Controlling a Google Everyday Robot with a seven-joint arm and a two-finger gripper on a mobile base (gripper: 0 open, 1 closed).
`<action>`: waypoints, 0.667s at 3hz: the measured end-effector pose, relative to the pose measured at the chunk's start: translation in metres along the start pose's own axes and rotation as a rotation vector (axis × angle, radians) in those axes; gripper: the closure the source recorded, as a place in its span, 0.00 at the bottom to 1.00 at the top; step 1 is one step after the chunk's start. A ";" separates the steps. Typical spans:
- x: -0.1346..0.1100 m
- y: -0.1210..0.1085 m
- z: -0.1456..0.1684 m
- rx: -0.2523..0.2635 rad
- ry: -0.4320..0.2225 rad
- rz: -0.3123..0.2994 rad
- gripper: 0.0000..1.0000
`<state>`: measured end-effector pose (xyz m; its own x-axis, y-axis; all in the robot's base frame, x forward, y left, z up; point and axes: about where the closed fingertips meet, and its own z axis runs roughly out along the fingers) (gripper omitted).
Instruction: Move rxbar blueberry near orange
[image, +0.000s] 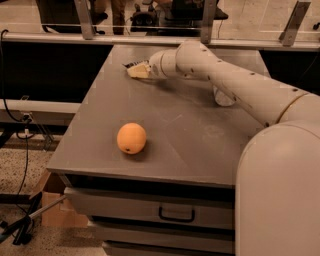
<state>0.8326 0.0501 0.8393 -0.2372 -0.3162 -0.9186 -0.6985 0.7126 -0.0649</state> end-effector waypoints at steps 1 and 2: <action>0.001 -0.008 -0.012 0.008 0.014 -0.016 0.62; -0.005 -0.018 -0.046 0.015 0.014 -0.045 0.85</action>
Offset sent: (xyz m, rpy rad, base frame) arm -0.0442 -0.1129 0.0643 -0.0813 -0.0775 -0.0144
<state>0.8152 0.0105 0.8625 -0.2153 -0.3567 -0.9091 -0.6984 0.7069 -0.1119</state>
